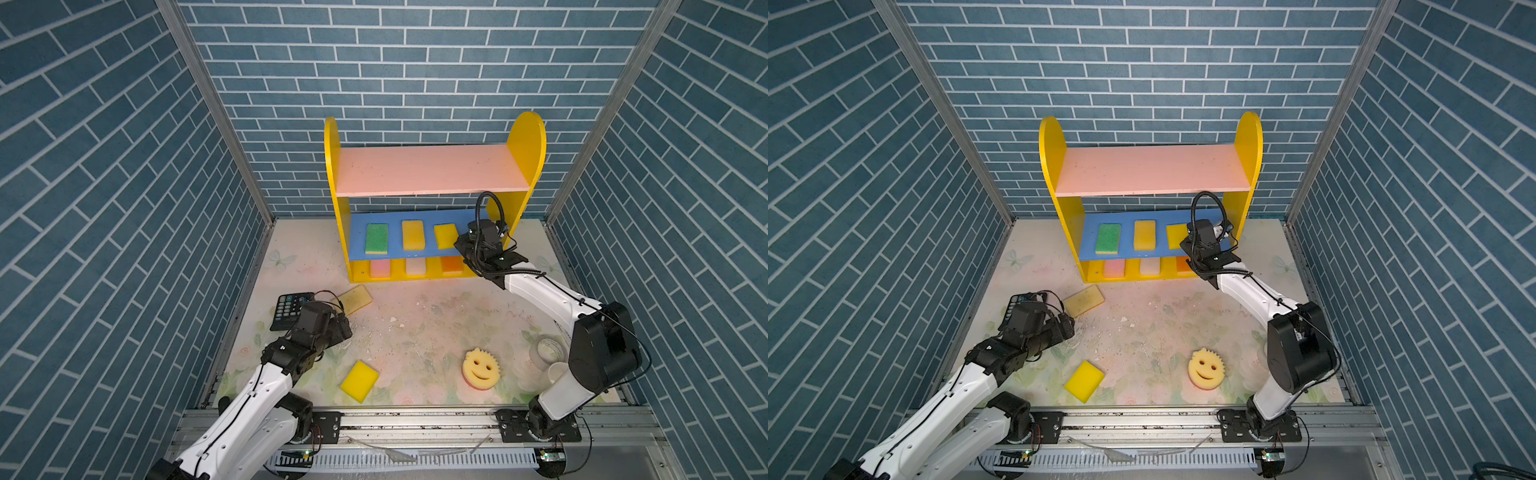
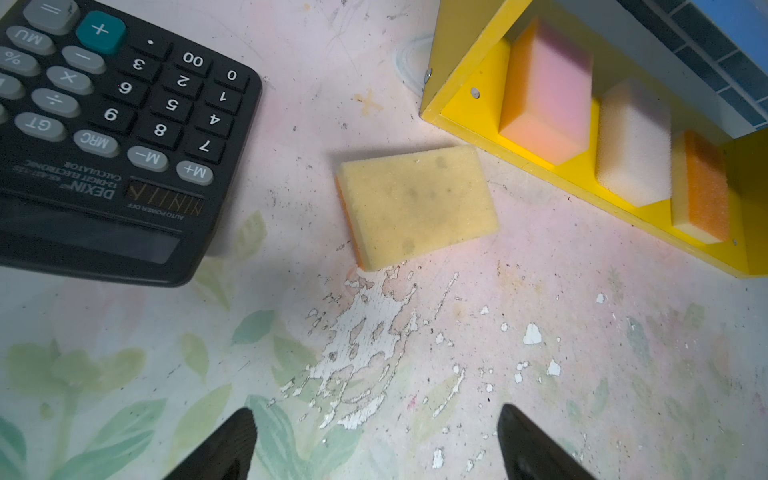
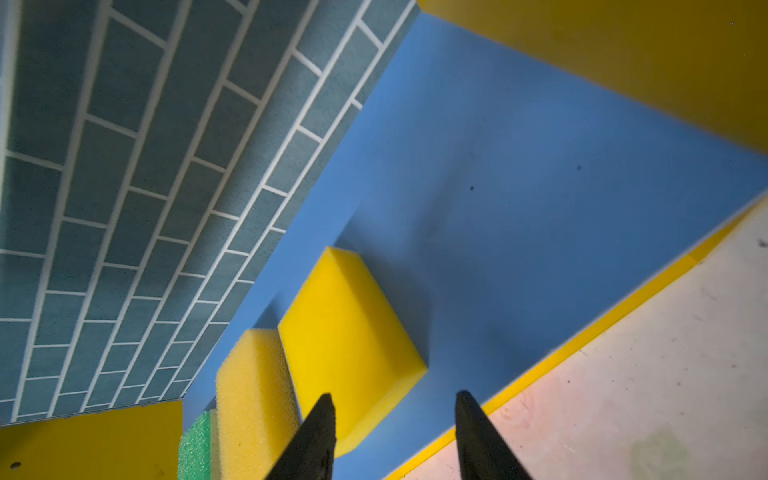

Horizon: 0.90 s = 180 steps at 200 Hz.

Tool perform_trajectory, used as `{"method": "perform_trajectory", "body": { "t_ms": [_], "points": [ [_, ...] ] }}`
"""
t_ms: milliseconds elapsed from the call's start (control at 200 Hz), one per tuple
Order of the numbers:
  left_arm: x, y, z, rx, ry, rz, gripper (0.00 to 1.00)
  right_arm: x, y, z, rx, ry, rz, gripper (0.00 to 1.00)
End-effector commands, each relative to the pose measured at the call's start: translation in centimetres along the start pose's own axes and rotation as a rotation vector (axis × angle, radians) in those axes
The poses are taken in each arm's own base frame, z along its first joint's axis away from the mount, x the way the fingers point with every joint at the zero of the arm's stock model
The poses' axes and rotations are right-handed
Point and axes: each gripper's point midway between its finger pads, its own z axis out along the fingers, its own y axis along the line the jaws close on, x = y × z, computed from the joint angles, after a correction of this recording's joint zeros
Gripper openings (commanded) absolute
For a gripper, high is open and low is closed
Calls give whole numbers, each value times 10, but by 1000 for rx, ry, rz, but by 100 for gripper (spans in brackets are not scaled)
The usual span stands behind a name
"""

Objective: Place and organize the cleaning sponges onto the shelf
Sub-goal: 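Nudge the bright yellow sponge into line with the right gripper, then raise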

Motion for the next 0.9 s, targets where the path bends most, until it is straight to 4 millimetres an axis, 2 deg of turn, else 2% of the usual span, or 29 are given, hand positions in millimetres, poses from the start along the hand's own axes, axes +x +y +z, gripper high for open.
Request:
{"method": "perform_trajectory", "body": {
  "t_ms": [0,175,300,490,745,895],
  "points": [
    [-1,5,-1,-21,-11,9,92,-12,1,-8,20,-29,-82,46],
    [-1,6,-1,-22,-10,9,92,-4,25,14,-26,84,-173,42],
    [0,7,-2,-25,-9,8,92,-1,32,30,-33,150,-200,42],
    [-1,9,-3,-32,-17,7,92,1,24,48,-18,192,-198,41],
    [-2,7,-1,-32,-12,9,92,3,12,55,-3,217,-199,41],
    [-1,7,1,-31,-6,2,92,8,9,57,-4,238,-191,29]
  ]
}}
